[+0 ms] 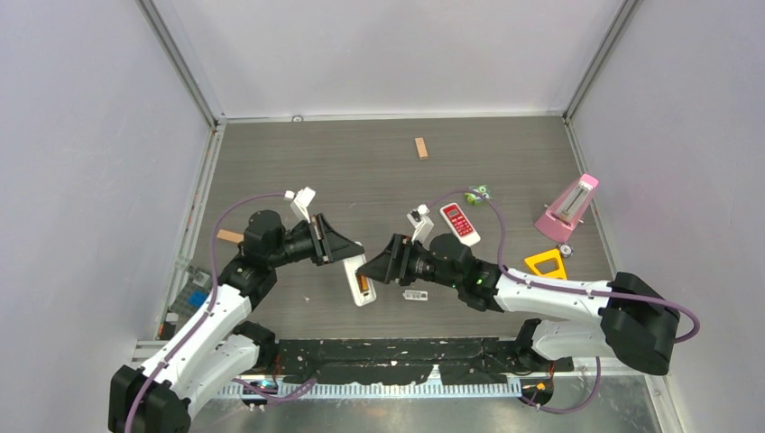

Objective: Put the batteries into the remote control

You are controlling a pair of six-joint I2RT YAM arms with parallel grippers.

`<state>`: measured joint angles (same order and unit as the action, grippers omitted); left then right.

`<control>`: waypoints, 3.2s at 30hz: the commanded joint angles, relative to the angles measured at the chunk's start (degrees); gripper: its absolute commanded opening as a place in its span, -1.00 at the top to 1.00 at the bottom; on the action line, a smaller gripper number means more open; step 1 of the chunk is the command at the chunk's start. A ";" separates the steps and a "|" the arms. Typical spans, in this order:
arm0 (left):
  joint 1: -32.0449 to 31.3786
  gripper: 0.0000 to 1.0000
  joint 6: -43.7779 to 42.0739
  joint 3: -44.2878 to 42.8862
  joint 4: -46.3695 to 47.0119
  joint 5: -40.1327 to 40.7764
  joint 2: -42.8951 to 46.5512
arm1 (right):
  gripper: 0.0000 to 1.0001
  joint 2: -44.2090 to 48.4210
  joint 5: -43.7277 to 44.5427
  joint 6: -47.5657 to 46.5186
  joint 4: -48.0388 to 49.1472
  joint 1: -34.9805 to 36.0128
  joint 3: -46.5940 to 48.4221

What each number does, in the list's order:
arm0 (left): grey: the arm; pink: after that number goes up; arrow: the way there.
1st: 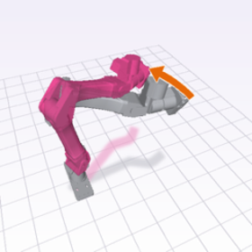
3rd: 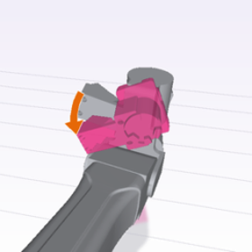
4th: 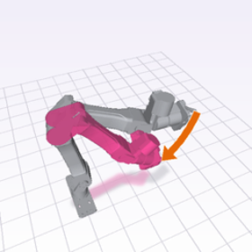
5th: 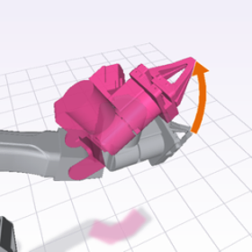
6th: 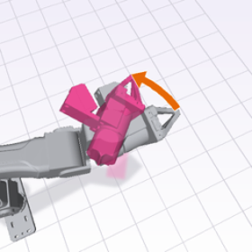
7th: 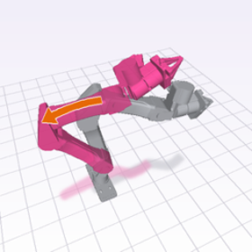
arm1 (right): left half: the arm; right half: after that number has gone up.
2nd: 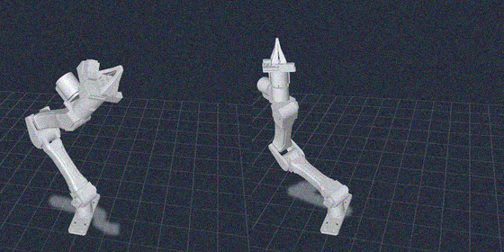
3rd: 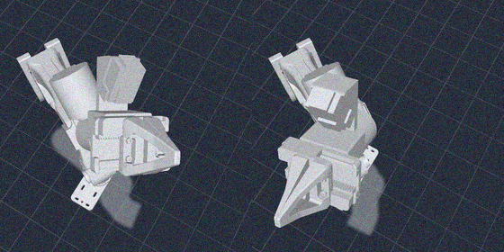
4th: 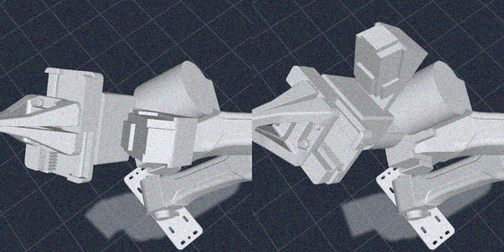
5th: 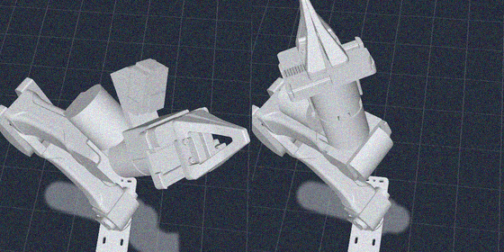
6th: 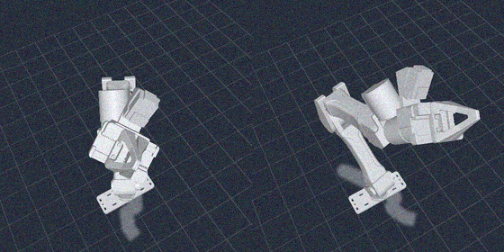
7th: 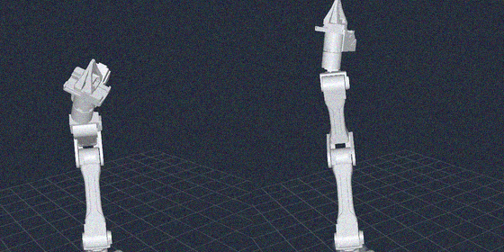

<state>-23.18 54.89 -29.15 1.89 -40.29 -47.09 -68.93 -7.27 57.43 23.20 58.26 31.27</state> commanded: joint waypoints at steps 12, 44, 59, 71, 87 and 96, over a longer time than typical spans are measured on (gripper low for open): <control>-0.02 1.00 5.07 -3.64 7.20 -2.66 3.79 | -0.32 -3.12 -3.42 0.09 8.50 -0.27 -4.24; -0.02 1.00 11.99 -3.69 12.79 -2.90 6.22 | 0.14 -7.76 -6.81 -3.48 16.57 -0.23 -8.87; -0.03 1.00 11.48 -3.65 13.26 -1.94 5.72 | 0.14 -8.29 -8.16 -4.06 16.94 -0.16 -9.09; -0.02 1.00 2.99 -4.62 6.03 -1.98 5.57 | -0.27 2.60 -5.88 -6.76 6.58 -0.16 -5.29; -0.02 1.00 -18.13 -10.21 -14.62 8.39 10.61 | -0.35 9.36 0.30 -15.31 -13.42 -0.16 1.12; -0.05 1.00 -22.79 -14.98 -34.46 38.03 20.72 | -0.17 -9.68 16.80 -15.36 -25.66 2.76 16.37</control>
<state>-23.22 35.27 -41.93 -23.53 -16.49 -29.91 -70.32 -0.93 43.05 4.56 58.72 39.05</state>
